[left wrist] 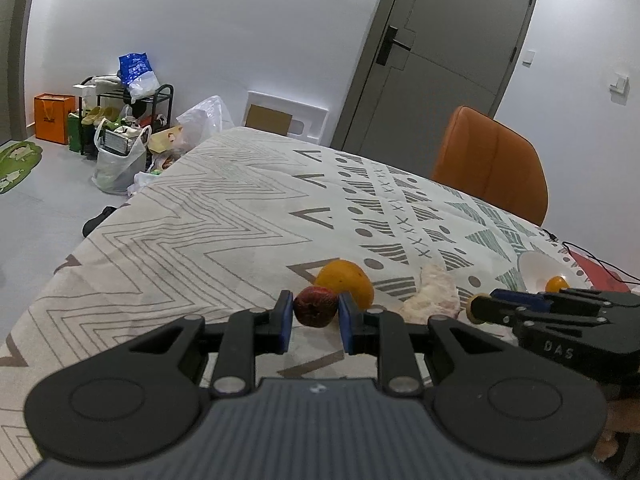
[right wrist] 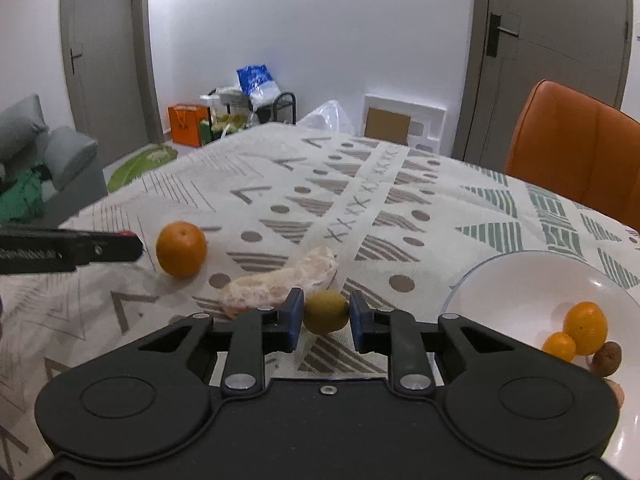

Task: Organize fruits
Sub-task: 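Grasp the red plum with the left tool while the right tool grasps the small yellow fruit, then carry the plum and yellow fruit over the white bowl and open both tools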

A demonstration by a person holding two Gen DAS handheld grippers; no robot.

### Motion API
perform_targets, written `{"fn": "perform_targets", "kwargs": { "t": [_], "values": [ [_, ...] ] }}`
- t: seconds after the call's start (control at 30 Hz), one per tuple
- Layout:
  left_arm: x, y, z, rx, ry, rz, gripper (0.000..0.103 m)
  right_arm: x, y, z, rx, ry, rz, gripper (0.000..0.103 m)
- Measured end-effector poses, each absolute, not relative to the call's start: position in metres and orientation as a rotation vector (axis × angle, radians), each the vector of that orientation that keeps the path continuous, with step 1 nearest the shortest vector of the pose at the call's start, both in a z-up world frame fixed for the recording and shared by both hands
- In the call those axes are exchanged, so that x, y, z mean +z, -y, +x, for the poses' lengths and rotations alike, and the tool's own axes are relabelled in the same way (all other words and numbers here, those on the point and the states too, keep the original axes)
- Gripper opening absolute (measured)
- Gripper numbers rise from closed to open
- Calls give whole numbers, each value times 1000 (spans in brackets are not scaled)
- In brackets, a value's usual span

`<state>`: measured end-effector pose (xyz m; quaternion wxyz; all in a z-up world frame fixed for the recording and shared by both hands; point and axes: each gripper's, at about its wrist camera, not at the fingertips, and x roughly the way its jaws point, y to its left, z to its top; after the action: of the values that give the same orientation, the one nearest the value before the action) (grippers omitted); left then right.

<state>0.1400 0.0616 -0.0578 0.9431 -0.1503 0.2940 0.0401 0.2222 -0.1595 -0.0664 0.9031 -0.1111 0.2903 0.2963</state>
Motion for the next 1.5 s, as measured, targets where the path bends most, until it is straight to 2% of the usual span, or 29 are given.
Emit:
{"fn": "perform_targets", "kwargs": {
  "t": [0.53,1.5],
  "values": [
    [-45,-14,147,-5,-582,-256,23,-40,210,203,574,-519,-110,23],
    [-34,71,161,-147,-578,-161,23,-48,302,189,421,-499,10,23]
  ]
}}
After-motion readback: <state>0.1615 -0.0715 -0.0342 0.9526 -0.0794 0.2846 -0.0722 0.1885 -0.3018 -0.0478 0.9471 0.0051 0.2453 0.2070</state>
